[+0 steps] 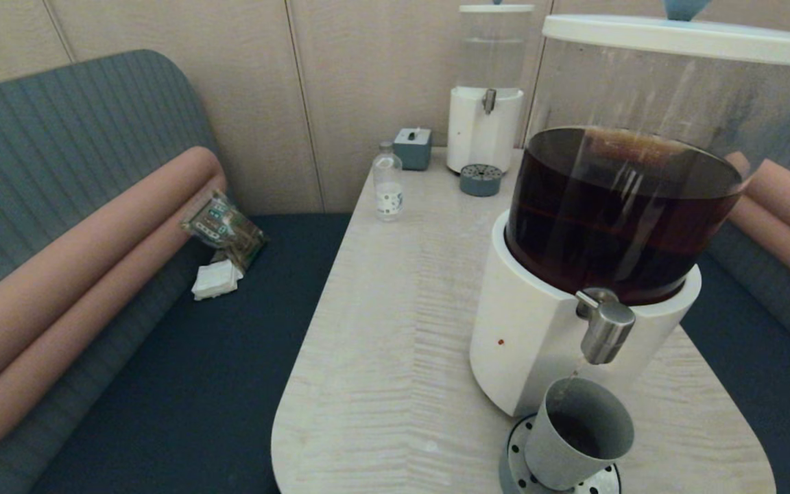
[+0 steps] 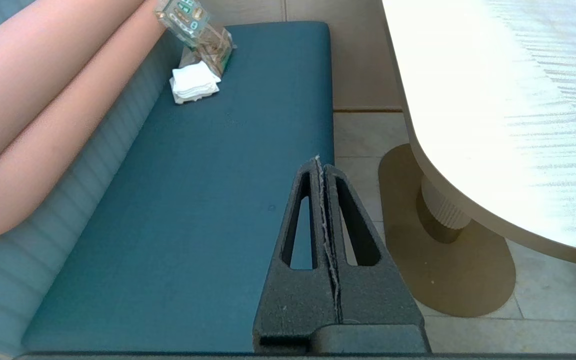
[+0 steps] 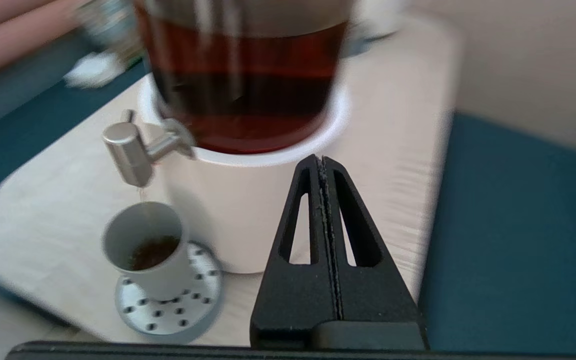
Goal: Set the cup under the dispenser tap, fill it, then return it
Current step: Turn off the faucet
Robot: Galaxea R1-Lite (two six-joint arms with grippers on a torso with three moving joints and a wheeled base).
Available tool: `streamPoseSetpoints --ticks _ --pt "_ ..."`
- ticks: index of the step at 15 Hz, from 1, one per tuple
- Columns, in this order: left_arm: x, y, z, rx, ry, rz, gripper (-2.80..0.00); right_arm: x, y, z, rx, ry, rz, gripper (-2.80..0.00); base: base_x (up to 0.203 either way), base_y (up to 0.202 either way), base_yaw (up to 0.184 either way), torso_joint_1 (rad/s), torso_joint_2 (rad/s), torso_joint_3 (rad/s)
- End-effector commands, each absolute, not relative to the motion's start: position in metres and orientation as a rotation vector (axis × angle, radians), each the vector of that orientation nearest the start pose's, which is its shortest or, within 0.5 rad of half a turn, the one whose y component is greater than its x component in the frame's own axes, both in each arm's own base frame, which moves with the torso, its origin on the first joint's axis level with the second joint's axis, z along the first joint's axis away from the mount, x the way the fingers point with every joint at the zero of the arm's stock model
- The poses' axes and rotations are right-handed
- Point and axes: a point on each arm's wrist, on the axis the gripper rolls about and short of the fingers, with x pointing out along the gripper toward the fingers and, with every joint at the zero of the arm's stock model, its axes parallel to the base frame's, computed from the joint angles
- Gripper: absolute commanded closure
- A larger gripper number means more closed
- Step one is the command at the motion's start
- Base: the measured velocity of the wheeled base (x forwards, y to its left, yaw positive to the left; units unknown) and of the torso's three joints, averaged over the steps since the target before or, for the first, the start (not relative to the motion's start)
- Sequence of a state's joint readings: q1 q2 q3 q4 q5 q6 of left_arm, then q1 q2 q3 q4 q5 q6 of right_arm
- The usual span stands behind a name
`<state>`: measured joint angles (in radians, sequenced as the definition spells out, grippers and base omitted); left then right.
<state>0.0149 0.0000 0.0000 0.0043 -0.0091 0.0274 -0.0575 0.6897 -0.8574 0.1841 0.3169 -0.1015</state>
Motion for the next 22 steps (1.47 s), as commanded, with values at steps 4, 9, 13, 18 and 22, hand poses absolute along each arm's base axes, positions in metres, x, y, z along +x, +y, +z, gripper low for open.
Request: streamPoseSetpoints --ticks 4,9,13,18,22 --pt "-0.023 -0.001 0.075 0.028 0.006 0.006 0.0 -0.045 0.014 0.274 -0.142 -0.205 0.146 0.0 0.0 0.0 0.0 0.0 0.0 0.0" --pt "-0.023 -0.001 0.075 0.028 0.006 0.006 0.0 -0.075 0.019 0.263 -0.147 -0.305 0.116 0.0 0.0 0.0 0.0 0.0 0.0 0.0" --pt "-0.023 -0.001 0.075 0.028 0.006 0.006 0.0 -0.069 0.016 0.258 -0.085 -0.282 0.114 0.0 0.0 0.0 0.0 0.0 0.0 0.0" --pt "-0.023 -0.001 0.075 0.028 0.006 0.006 0.0 -0.059 0.01 0.245 -0.112 -0.26 0.149 0.0 0.0 0.0 0.0 0.0 0.0 0.0" --pt "-0.023 -0.001 0.075 0.028 0.006 0.006 0.0 -0.058 0.005 0.205 -0.185 -0.256 0.116 0.0 0.0 0.0 0.0 0.0 0.0 0.0"
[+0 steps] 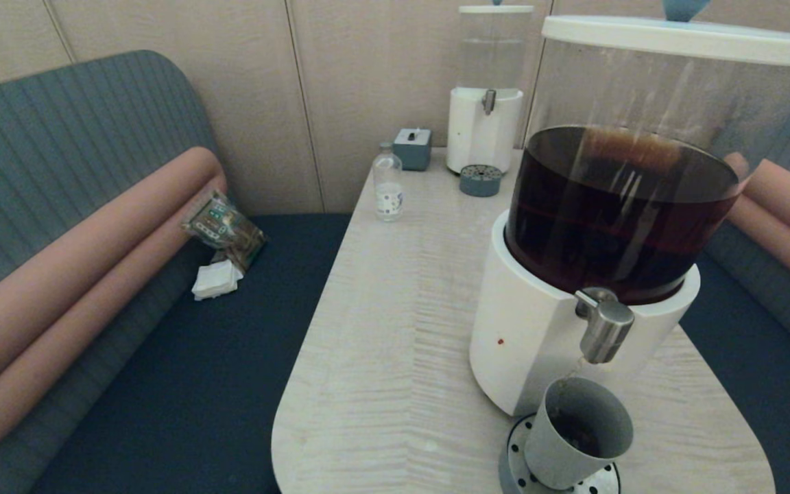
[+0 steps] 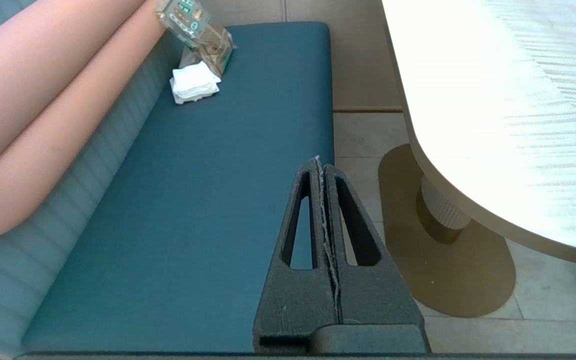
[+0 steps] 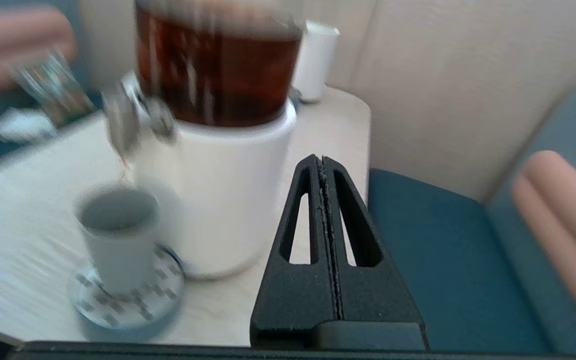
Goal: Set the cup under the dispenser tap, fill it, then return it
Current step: Turn off the faucet
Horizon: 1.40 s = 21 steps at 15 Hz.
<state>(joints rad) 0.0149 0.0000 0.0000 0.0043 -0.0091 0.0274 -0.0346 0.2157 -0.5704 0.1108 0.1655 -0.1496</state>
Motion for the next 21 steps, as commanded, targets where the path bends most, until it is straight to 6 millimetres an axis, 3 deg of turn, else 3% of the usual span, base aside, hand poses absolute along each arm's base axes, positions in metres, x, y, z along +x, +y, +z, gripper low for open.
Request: streamPoseSetpoints --ticks 1,5,8,16,21 --pt "-0.023 -0.001 0.075 0.028 0.006 0.006 0.0 -0.053 0.004 0.189 -0.205 -0.268 0.088 0.0 0.0 0.0 0.0 0.0 0.0 0.0" --pt "-0.023 -0.001 0.075 0.028 0.006 0.006 0.0 -0.037 0.0 0.14 -0.229 -0.387 -0.064 0.0 0.0 0.0 0.0 0.0 0.0 0.0" --pt "-0.023 -0.001 0.075 0.028 0.006 0.006 0.0 -0.028 -0.001 0.108 -0.217 -0.328 -0.078 0.0 0.0 0.0 0.0 0.0 0.0 0.0" --pt "-0.023 -0.001 0.075 0.028 0.006 0.006 0.0 -0.022 0.001 0.071 -0.136 0.019 0.014 0.0 0.0 0.0 0.0 0.0 0.0 0.0" --pt "-0.023 -0.001 0.075 0.028 0.006 0.006 0.0 -0.022 0.001 0.071 -0.109 0.02 0.016 0.0 0.0 0.0 0.0 0.0 0.0 0.0"
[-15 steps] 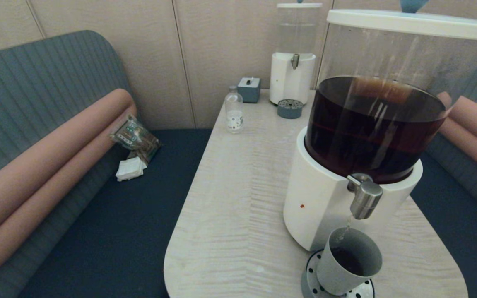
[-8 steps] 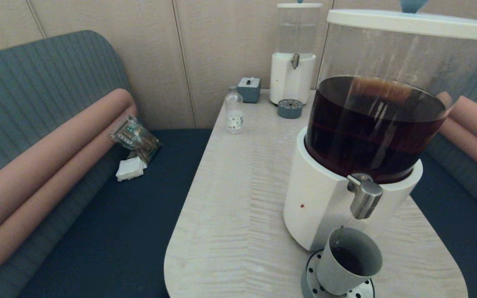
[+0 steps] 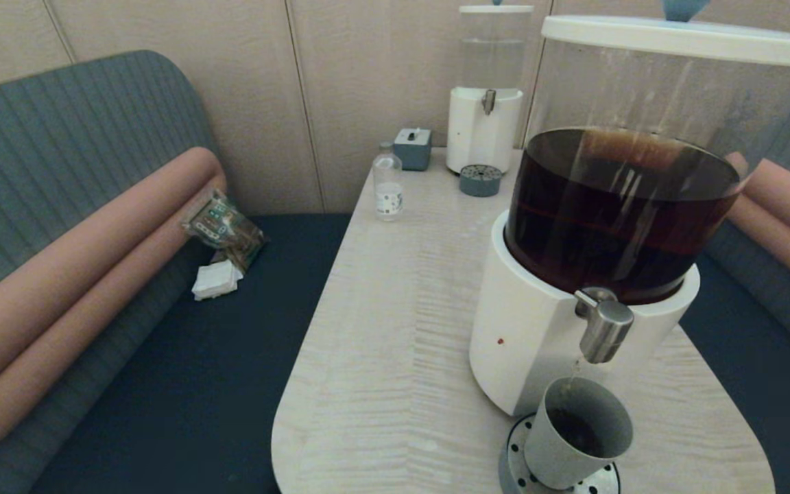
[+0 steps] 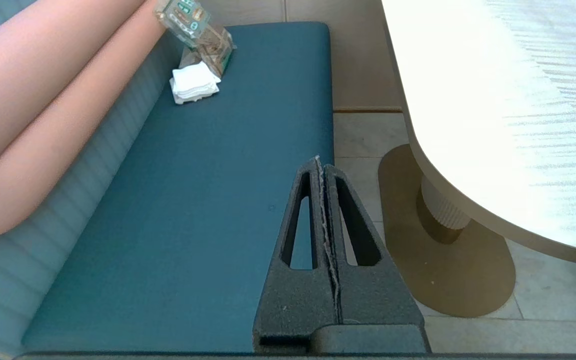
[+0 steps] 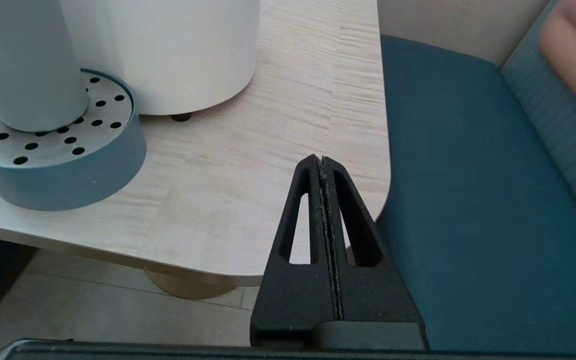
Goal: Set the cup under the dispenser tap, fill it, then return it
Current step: Turn off the faucet
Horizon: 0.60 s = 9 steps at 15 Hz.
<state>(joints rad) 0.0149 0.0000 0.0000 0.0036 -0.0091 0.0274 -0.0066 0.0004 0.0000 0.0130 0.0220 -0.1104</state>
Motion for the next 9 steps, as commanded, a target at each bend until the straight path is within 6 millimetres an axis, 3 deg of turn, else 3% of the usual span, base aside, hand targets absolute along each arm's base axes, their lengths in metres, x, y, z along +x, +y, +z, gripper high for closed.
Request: streamPoseSetpoints --ticks 1,9 --pt "-0.0227 -0.0006 0.0751 0.028 0.006 0.006 0.0 -0.0223 0.0006 0.0715 -0.106 0.018 0.016 0.0 0.0 0.0 0.0 0.0 0.0 0.0" --pt "-0.0229 -0.0005 0.0767 0.026 -0.006 0.008 0.0 -0.0222 0.0006 0.0712 -0.09 0.019 0.016 0.0 0.0 0.0 0.0 0.0 0.0 0.0"
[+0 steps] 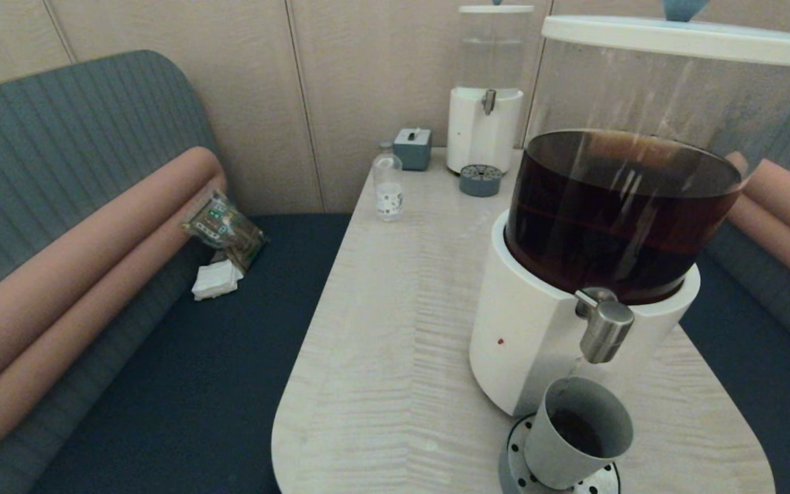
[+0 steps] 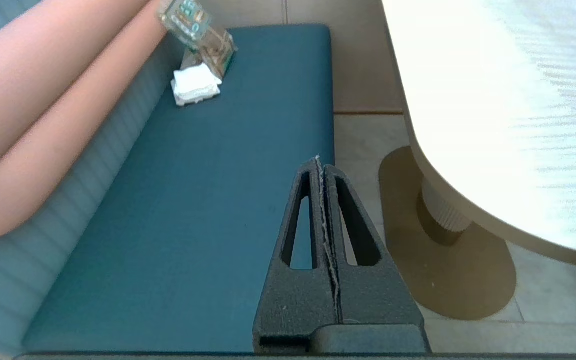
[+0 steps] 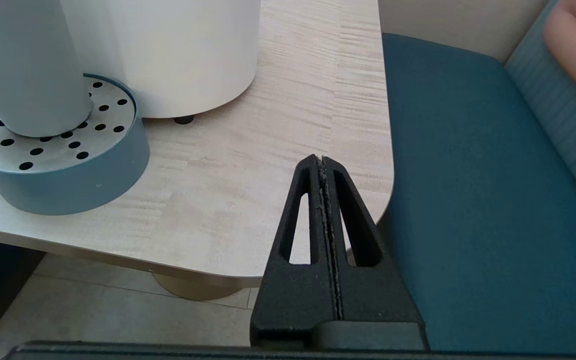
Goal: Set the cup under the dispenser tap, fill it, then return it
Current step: Turn off the faucet
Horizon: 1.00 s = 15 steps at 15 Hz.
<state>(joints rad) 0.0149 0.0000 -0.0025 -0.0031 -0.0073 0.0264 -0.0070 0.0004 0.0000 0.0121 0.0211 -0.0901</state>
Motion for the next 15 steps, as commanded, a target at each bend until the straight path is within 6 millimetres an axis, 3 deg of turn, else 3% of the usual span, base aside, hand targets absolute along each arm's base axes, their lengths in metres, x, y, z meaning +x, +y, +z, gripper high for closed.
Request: streamPoseSetpoints --ticks 1,2,4,8,13,15 --pt "-0.025 -0.001 0.085 0.026 -0.029 -0.002 0.0 -0.022 0.001 0.071 -0.091 0.019 0.016 0.0 0.0 0.0 0.0 0.0 0.0 0.0" --pt "-0.03 -0.001 0.1 0.026 -0.068 -0.024 0.0 -0.022 0.001 0.071 -0.09 0.019 0.016 0.0 0.0 0.0 0.0 0.0 0.0 0.0" --pt "-0.036 -0.003 0.156 0.017 -0.131 -0.086 0.0 -0.022 0.001 0.071 -0.09 0.019 0.015 0.0 0.0 0.0 0.0 0.0 0.0 0.0" --pt "-0.002 -0.005 0.278 -0.061 -0.134 -0.207 0.0 -0.022 0.001 0.071 -0.09 0.019 0.015 0.0 0.0 0.0 0.0 0.0 0.0 0.0" --pt "0.073 -0.006 0.364 -0.215 -0.138 -0.328 0.0 -0.022 0.001 0.071 -0.09 0.019 0.016 0.0 0.0 0.0 0.0 0.0 0.0 0.0" --pt "0.1 -0.011 0.382 -0.284 -0.136 -0.472 0.0 -0.022 0.001 0.071 -0.09 0.019 0.016 0.0 0.0 0.0 0.0 0.0 0.0 0.0"
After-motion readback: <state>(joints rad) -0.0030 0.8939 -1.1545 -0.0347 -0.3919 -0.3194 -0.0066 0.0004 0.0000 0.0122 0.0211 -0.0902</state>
